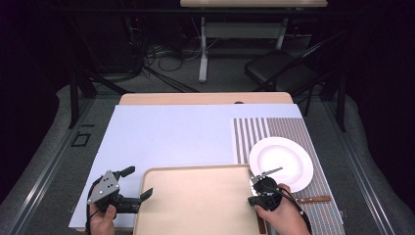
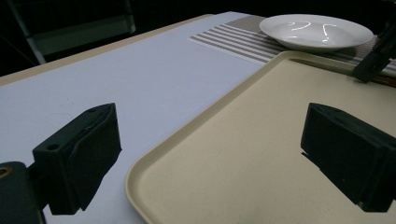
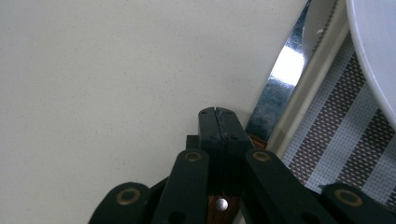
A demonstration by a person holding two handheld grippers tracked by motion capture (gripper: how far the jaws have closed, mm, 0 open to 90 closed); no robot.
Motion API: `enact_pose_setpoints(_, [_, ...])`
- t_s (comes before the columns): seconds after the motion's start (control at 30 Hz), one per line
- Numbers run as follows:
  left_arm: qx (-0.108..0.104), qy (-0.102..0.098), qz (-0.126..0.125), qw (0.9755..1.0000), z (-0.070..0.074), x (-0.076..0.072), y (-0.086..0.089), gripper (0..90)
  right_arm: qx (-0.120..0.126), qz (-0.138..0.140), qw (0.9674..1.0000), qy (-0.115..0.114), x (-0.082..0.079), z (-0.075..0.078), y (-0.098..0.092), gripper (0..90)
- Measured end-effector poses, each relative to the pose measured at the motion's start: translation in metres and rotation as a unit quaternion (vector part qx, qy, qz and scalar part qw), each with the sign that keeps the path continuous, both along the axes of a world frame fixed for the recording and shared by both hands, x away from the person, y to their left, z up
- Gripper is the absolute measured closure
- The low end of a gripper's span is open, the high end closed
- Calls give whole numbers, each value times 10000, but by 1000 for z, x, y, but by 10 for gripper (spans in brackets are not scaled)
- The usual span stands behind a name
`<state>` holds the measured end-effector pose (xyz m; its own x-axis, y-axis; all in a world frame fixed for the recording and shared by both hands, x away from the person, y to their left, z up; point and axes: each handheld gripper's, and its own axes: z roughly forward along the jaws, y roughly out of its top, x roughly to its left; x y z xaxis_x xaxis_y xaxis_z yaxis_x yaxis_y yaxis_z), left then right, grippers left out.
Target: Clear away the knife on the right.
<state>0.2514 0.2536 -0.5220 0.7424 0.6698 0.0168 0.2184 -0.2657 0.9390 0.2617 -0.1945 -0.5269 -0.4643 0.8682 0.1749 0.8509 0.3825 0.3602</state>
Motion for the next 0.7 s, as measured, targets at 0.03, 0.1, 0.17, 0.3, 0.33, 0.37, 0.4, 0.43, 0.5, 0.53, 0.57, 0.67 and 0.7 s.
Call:
enact_pose_setpoints(0.03, [-3, -2, 0, 10000, 0, 0, 0, 51, -4, 34, 10000, -24, 0, 0, -1, 900])
enact_pose_setpoints(0.1, [0, 1, -11, 10000, 0, 0, 0, 51, 44, 34, 10000, 24, 0, 0, -1, 899])
enact_pose_setpoints(0.17, [-4, 5, -12, 10000, 0, 0, 0, 51, 132, 35, 9999, 89, 0, 2, -1, 891])
enact_pose_setpoints(0.3, [-7, 1, 6, 10000, 0, 0, 0, 51, 233, 78, 9997, 30, -1, 4, -1, 866])
enact_pose_setpoints(0.33, [-6, 1, 6, 10000, 0, 0, 0, 51, 581, -29, 9980, -231, -2, 0, 1, 858])
enact_pose_setpoints(0.37, [-6, 1, 7, 10000, 0, 0, 0, 51, 356, 102, 9993, 16, -1, 6, -1, 849])
enact_pose_setpoints(0.4, [-7, 1, 6, 10000, 0, 0, 0, 51, 400, 122, 9991, -44, -2, 6, -1, 837])
enact_pose_setpoints(0.43, [-7, 0, 5, 10000, 0, 0, 0, 51, 410, 134, 9990, -63, -2, 8, 0, 821])
enact_pose_setpoints(0.5, [-11, -9, 7, 10000, 0, 0, 0, 51, 541, 190, 9981, -235, -3, 9, 0, 768])
enact_pose_setpoints(0.53, [-10, -10, 6, 10000, 0, 0, 0, 51, 741, 113, 9958, -521, -4, 5, 2, 759])
enact_pose_setpoints(0.57, [-15, -9, 2, 10000, 0, 0, 0, 51, 917, 47, 9930, -738, -4, 3, 3, 739])
enact_pose_setpoints(0.67, [-28, 6, -15, 10000, 0, 0, 1, 51, 957, 129, 9915, -866, -4, 6, 3, 682])
enact_pose_setpoints(0.7, [-29, 4, -17, 10000, 0, 0, 1, 51, 739, 224, 9945, -703, -5, 12, 1, 662])
